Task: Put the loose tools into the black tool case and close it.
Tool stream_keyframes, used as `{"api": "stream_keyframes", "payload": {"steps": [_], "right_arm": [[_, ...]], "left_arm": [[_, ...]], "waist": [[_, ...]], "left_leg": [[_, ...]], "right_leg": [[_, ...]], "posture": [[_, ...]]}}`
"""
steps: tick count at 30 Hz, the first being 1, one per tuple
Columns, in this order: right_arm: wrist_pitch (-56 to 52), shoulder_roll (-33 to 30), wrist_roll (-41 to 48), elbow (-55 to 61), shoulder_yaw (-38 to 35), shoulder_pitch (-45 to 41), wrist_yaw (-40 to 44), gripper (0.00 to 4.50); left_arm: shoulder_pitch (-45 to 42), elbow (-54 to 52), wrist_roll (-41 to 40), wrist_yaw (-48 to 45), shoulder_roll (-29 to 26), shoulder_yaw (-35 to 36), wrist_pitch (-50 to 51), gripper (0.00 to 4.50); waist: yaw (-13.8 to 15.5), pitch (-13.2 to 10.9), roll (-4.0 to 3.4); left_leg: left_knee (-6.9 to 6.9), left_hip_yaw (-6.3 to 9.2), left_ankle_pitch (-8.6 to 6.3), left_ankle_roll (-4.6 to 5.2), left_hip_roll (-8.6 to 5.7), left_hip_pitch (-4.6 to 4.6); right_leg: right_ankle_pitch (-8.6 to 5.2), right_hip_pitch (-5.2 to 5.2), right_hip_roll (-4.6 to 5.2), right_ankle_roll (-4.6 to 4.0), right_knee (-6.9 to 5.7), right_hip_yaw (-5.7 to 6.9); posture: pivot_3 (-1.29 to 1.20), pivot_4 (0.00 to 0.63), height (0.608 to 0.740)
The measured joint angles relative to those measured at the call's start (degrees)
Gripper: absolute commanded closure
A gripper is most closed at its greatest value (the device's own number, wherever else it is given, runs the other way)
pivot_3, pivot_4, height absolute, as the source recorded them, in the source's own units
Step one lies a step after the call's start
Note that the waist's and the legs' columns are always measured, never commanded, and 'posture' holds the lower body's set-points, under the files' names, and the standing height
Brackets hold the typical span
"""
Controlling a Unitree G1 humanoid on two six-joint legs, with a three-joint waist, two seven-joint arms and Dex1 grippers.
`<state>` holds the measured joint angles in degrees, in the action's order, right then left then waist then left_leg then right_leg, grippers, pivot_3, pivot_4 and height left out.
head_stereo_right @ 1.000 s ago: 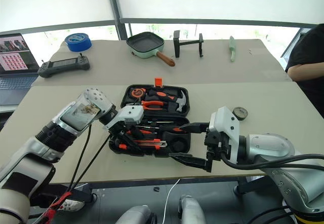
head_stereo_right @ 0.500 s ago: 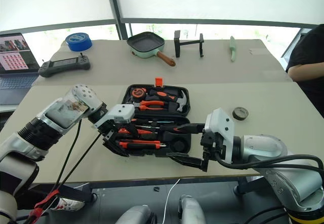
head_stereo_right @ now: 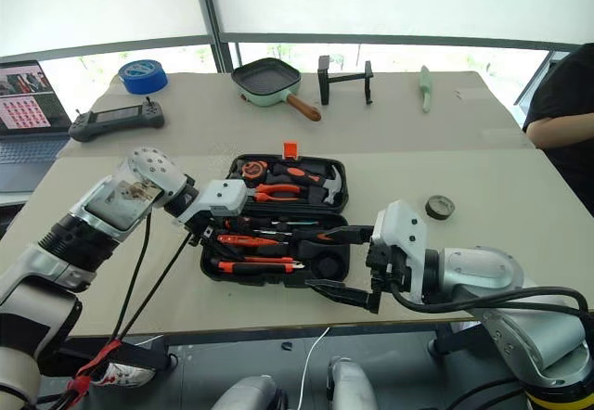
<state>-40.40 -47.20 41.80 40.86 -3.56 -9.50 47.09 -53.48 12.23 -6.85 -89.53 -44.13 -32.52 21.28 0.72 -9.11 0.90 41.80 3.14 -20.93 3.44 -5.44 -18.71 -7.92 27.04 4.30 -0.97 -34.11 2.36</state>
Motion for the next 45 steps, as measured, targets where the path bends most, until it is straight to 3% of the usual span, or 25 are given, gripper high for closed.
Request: {"api": "stream_keyframes", "payload": {"steps": [2, 3, 4, 11, 15, 21, 23, 30, 34, 37, 43, 45], "right_arm": [[0.02, -0.09, -0.02, 0.00, 0.00, 0.34, 0.24, 0.00], [0.02, -0.09, -0.02, 0.01, 0.00, 0.52, 0.26, 0.00], [0.02, -0.09, -0.03, 0.01, 0.00, 0.62, 0.26, 0.00], [0.94, -1.02, -2.23, 0.01, 0.03, 3.61, 0.46, 0.00], [0.90, 1.72, 0.12, 0.00, -0.35, 2.75, -1.03, 0.00], [0.79, 1.93, 1.27, -0.34, -0.96, 1.01, -2.29, 0.00], [0.73, 1.93, 1.31, -0.69, -0.96, 0.75, -2.33, 0.00], [0.71, 1.62, 1.80, -0.92, -0.96, 0.33, -2.30, 0.00], [0.18, -0.33, 2.23, -1.01, -4.24, 3.92, -2.52, 0.00], [-0.93, -1.47, 2.53, -2.42, -9.87, 7.30, -3.37, 0.00], [-2.48, -5.44, 3.03, -12.22, -30.80, 22.35, 2.51, 0.00], [-2.48, -6.81, 2.03, -14.72, -34.18, 24.79, 4.42, 0.00]], "left_arm": [[0.16, 0.03, 0.45, -0.08, 0.34, 0.01, -0.71, 3.75], [0.39, 0.00, 0.79, -0.22, 0.54, 0.02, -1.00, 4.27], [0.57, 0.00, 0.96, -0.36, 0.61, 0.01, -1.02, 4.43], [2.16, -2.98, -0.21, -2.47, -1.35, -0.42, -0.75, 4.43], [1.84, -4.98, -1.66, -2.31, -4.14, -2.75, -0.32, 4.43], [2.30, -3.28, 3.72, -2.41, -2.13, -4.53, -9.15, 4.43], [2.41, -2.32, 5.08, -2.26, -0.89, -4.47, -10.38, 4.43], [3.30, -0.82, 6.79, -1.18, 2.02, -1.30, -9.58, 4.43], [4.80, -2.39, -0.21, -1.92, 0.56, 6.41, -0.64, 4.43], [5.40, -6.12, -5.41, -1.97, -1.78, 12.64, 6.66, 3.84], [13.99, -18.22, -21.01, 5.82, -4.41, 31.16, 25.98, 1.74], [15.99, -20.99, -23.86, 9.36, -4.11, 36.29, 28.19, 1.30]], "waist": [[0.02, 0.00, 0.00], [0.06, 0.00, 0.00], [0.05, 0.00, 0.00], [0.00, 0.00, 0.00], [-0.19, 0.01, -0.01], [0.02, 0.06, -0.06], [0.44, 0.19, -0.27], [1.64, 0.29, -0.43], [1.27, 0.24, -0.35], [0.63, 0.24, -0.35], [0.08, 0.23, -0.35], [0.00, 0.22, -0.35]], "left_leg": [[0.01, 0.00, 0.00, 0.00, 0.00, 0.00], [0.01, 0.00, 0.00, 0.00, 0.00, 0.00], [0.01, 0.00, 0.00, 0.00, 0.00, 0.00], [0.01, 0.00, 0.00, 0.00, 0.00, 0.00], [0.00, -0.01, 0.00, 0.00, 0.00, 0.05], [0.00, -0.01, 0.00, 0.00, 0.00, 0.12], [0.00, 0.00, -0.03, 0.05, 0.00, 0.49], [0.06, -0.04, -0.28, 0.49, 0.00, 0.77], [0.13, -0.04, -0.17, 0.30, 0.01, 0.45], [0.04, -0.04, -0.17, 0.27, -0.03, 0.27], [-0.05, -0.01, -0.19, 0.23, -0.10, 0.31], [-0.07, -0.02, -0.16, 0.13, -0.08, 0.52]], "right_leg": [[0.00, 0.00, 0.00, 0.00, 0.00, 0.00], [0.00, 0.00, 0.01, 0.01, -0.01, 0.00], [0.00, 0.00, 0.01, 0.01, -0.01, 0.00], [0.00, 0.00, 0.00, 0.00, -0.02, -0.01], [0.00, -0.01, 0.00, 0.00, -0.03, -0.05], [0.00, -0.09, 0.00, 0.00, -0.02, -0.02], [0.00, -0.55, 0.03, 0.02, 0.05, 0.00], [-0.19, -0.88, 0.01, 0.48, 0.04, -0.05], [-0.04, -0.42, -0.09, 0.23, -0.06, -0.03], [-0.04, -0.23, -0.06, 0.23, -0.06, 0.02], [-0.04, -0.26, -0.02, 0.23, 0.10, 0.21], [-0.05, -0.44, 0.02, 0.22, 0.10, 0.00]], "posture": [[0.00, 0.150, 0.740], [0.00, 0.150, 0.740], [0.00, 0.150, 0.740], [0.00, 0.150, 0.740], [0.00, 0.150, 0.740], [0.00, 0.150, 0.740], [0.00, 0.150, 0.740], [0.00, 0.150, 0.740], [0.00, 0.150, 0.740], [0.00, 0.150, 0.740], [0.00, 0.150, 0.740], [0.00, 0.150, 0.740]]}}
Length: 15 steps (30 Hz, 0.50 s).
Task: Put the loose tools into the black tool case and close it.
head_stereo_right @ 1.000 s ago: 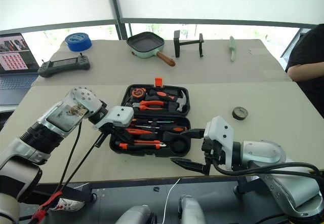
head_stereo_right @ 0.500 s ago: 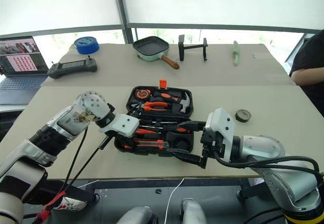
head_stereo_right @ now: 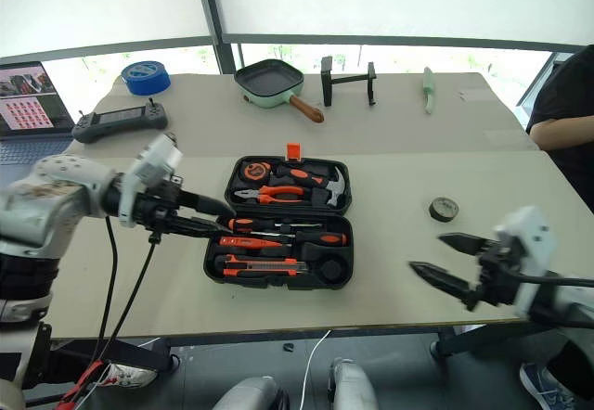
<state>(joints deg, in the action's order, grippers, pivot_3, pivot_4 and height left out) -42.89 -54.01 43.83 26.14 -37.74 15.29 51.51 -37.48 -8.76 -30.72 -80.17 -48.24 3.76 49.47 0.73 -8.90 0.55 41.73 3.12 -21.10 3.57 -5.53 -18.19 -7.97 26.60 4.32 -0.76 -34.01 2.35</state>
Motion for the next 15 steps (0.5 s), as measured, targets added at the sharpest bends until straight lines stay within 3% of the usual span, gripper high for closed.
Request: {"api": "stream_keyframes", "payload": {"steps": [1, 2, 3, 6, 9, 10, 15], "right_arm": [[0.05, -0.71, -0.54, -1.41, -1.27, 1.04, 1.26, 0.00], [0.11, -1.54, -1.18, -2.49, -1.57, 1.65, 2.28, 0.00], [0.86, -2.47, -2.52, -4.16, -1.17, 1.36, 3.41, 0.00], [2.93, -4.12, -6.52, -9.95, 3.01, -3.86, 3.38, 0.00], [5.95, -4.94, -11.51, -17.98, 11.72, -15.51, 1.71, 0.00], [7.19, -4.84, -13.74, -21.59, 15.52, -20.34, 1.44, 0.00], [15.25, -0.62, -25.50, -37.92, 30.67, -38.49, 0.44, 0.00]], "left_arm": [[1.32, -1.65, -0.92, 2.12, -0.05, 2.03, 0.65, 0.78], [2.65, -2.90, -0.85, 3.48, -0.49, 2.41, 0.56, 0.56], [4.59, -4.48, -0.36, 4.75, -1.51, 2.14, -0.07, 0.06], [7.14, -6.97, -1.17, 6.03, -1.85, 1.67, -0.39, 0.06], [6.02, -9.29, -5.32, 7.31, 0.18, 2.13, 0.71, 0.06], [5.72, -9.87, -6.81, 7.86, 0.68, 2.37, 0.99, 0.06], [4.37, -11.61, -10.27, 9.90, 1.15, 1.74, 2.16, 0.06]], "waist": [[-0.03, -0.01, 0.00], [-0.08, -0.01, -0.01], [-0.23, -0.02, 0.02], [-0.38, -0.14, 0.21], [-0.65, -0.19, 0.30], [-0.67, -0.19, 0.29], [-0.86, -0.18, 0.29]], "left_leg": [[-0.03, 0.00, 0.00, -0.09, 0.07, 0.18], [-0.13, -0.02, -0.05, -0.23, 0.10, 0.43], [-0.33, -0.13, -0.22, -0.48, 0.12, 0.59], [-0.56, -0.32, -0.14, -0.43, 0.15, 0.76], [-0.55, -0.32, 0.11, -0.25, 0.15, 0.80], [-0.62, -0.31, 0.15, -0.32, 0.15, 0.76], [-0.76, -0.25, 0.25, -0.42, 0.20, 0.61]], "right_leg": [[-0.02, -0.22, 0.00, -0.02, 0.00, -0.04], [-0.05, -0.40, -0.01, -0.05, 0.01, -0.12], [-0.33, -0.57, 0.00, 0.34, 0.01, -0.24], [-0.39, -0.67, -0.01, 0.46, -0.06, -0.40], [-0.30, -0.52, -0.02, 0.32, -0.08, -0.38], [-0.07, -0.42, -0.03, -0.07, -0.09, -0.37], [-0.05, -0.20, -0.03, -0.39, -0.02, -0.19]], "posture": [[0.00, 0.150, 0.740], [0.00, 0.150, 0.740], [0.00, 0.150, 0.740], [0.00, 0.150, 0.740], [0.00, 0.150, 0.740], [0.00, 0.150, 0.740], [0.00, 0.150, 0.740]]}}
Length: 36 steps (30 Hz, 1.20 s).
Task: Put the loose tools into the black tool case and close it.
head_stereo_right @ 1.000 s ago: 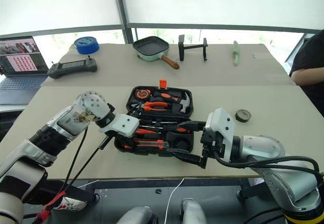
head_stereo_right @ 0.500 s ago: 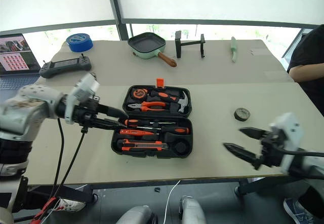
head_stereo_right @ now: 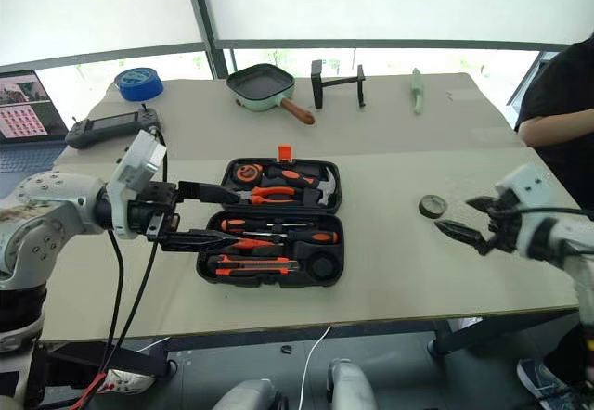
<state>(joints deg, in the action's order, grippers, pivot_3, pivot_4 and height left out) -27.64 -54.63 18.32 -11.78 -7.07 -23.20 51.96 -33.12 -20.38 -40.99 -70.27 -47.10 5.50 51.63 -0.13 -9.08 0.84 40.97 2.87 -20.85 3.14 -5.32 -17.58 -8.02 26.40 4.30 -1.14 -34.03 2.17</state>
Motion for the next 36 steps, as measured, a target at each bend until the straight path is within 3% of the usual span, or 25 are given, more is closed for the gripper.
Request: {"api": "stream_keyframes", "payload": {"steps": [5, 9, 22, 24, 27, 32, 36], "right_arm": [[6.59, 5.76, -9.60, -17.05, 8.89, -10.85, -2.24, 0.00], [11.31, 7.96, -14.01, -24.33, 11.24, -13.90, -2.83, 0.00], [21.83, 10.39, -19.05, -28.24, 11.91, -14.29, -4.11, 4.38], [21.67, 10.37, -18.73, -26.95, 11.28, -13.62, -3.07, 4.38], [18.03, 10.33, -14.49, -21.40, 9.46, -11.23, 1.49, 4.38], [-1.75, 8.10, 5.09, 14.66, 6.69, -5.23, 11.74, 4.38], [-8.66, 5.63, 9.26, 29.47, 8.76, -2.67, 12.82, 4.38]], "left_arm": [[0.02, -0.64, -0.09, 1.09, -0.13, -1.43, -0.69, 0.06], [0.01, -0.82, 0.14, 1.55, -0.23, -2.24, -1.81, 0.06], [0.23, -0.54, 1.44, 2.00, -1.68, -4.28, -5.42, 0.00], [0.23, 0.08, 1.65, 1.94, -1.98, -4.51, -5.46, 0.00], [0.23, 0.16, 1.80, 1.21, -2.67, -4.78, -5.57, 0.00], [5.61, 3.17, 5.56, -0.78, -4.55, -7.65, -9.49, 0.00], [6.92, 3.27, 6.74, -2.15, -5.20, -8.40, -11.05, 0.00]], "waist": [[0.08, -0.01, 0.00], [0.10, -0.01, -0.02], [-0.57, 0.00, -0.02], [-0.63, -0.01, -0.02], [-0.62, -0.02, -0.04], [-0.86, -0.17, -0.50], [0.25, -0.21, -0.34]], "left_leg": [[0.03, 0.05, 0.00, 0.01, -0.01, -0.10], [0.03, 0.08, 0.00, 0.00, -0.01, -0.09], [0.03, 0.09, 0.01, -0.03, -0.01, 0.02], [0.02, 0.09, 0.01, -0.03, -0.01, 0.02], [0.00, 0.10, 0.01, -0.03, 0.00, 0.00], [-0.06, 0.13, 0.01, -0.03, 0.09, -0.08], [-0.02, 0.27, -0.03, 0.03, 0.05, -0.20]], "right_leg": [[0.00, 0.01, 0.05, 0.00, 0.06, 0.09], [-0.01, 0.02, 0.04, -0.01, 0.02, 0.09], [0.00, -0.06, 0.02, -0.01, -0.01, 0.08], [0.00, -0.04, 0.01, -0.02, -0.01, 0.07], [0.00, -0.01, 0.00, -0.02, -0.01, 0.07], [-0.01, 0.13, -0.11, -0.03, -0.03, 0.05], [-0.04, 0.10, -0.07, 0.00, 0.02, 0.16]], "posture": [[0.00, 0.150, 0.740], [0.00, 0.150, 0.740], [0.00, 0.150, 0.740], [0.00, 0.150, 0.740], [0.00, 0.150, 0.740], [0.00, 0.150, 0.740], [0.00, 0.150, 0.740]]}}
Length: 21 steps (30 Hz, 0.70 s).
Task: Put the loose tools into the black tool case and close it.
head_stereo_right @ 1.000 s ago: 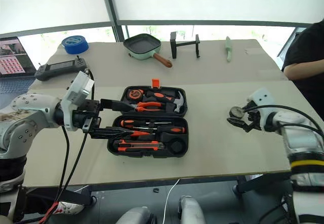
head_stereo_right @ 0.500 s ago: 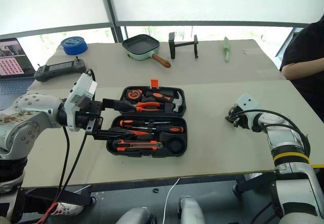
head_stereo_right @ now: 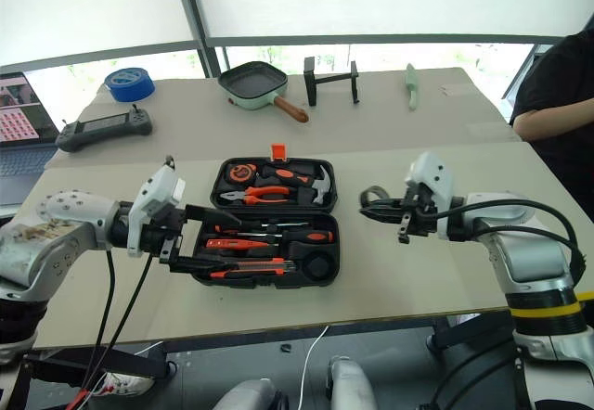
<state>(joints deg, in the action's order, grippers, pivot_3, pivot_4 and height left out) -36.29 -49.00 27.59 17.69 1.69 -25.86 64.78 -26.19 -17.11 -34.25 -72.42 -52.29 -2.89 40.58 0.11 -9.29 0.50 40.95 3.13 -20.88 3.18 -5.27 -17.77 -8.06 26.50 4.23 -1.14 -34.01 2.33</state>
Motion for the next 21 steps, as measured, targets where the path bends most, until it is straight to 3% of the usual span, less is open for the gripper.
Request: {"api": "stream_keyframes", "payload": {"steps": [5, 11, 21], "right_arm": [[-1.58, -0.12, -1.52, 8.87, 9.65, 1.44, 0.90, 4.38], [6.89, 0.20, -13.08, 4.14, 17.78, 1.54, -0.86, 4.38], [10.98, 3.22, -17.13, 1.82, 18.63, 1.05, -0.91, 4.38]], "left_arm": [[-0.75, -1.34, -0.03, 0.34, 0.94, -0.59, -0.05, 0.00], [-1.05, -2.66, -0.78, 0.22, 0.73, -0.64, 0.08, 0.00], [-0.95, -3.39, -1.16, -0.06, -0.27, -0.34, 0.04, 0.00]], "waist": [[0.54, -0.01, 0.02], [0.37, -0.03, 0.09], [0.35, -0.03, 0.11]], "left_leg": [[0.09, -0.02, -0.01, 0.03, -0.10, -0.10], [0.07, -0.07, 0.02, -0.04, -0.10, -0.11], [0.07, -0.06, 0.04, -0.07, -0.10, -0.10]], "right_leg": [[0.02, 0.08, 0.08, 0.04, 0.00, 0.01], [0.02, 0.19, 0.06, 0.01, -0.05, 0.00], [0.02, 0.18, 0.05, 0.00, -0.05, 0.00]], "posture": [[0.00, 0.150, 0.740], [0.00, 0.150, 0.740], [0.00, 0.150, 0.740]]}}
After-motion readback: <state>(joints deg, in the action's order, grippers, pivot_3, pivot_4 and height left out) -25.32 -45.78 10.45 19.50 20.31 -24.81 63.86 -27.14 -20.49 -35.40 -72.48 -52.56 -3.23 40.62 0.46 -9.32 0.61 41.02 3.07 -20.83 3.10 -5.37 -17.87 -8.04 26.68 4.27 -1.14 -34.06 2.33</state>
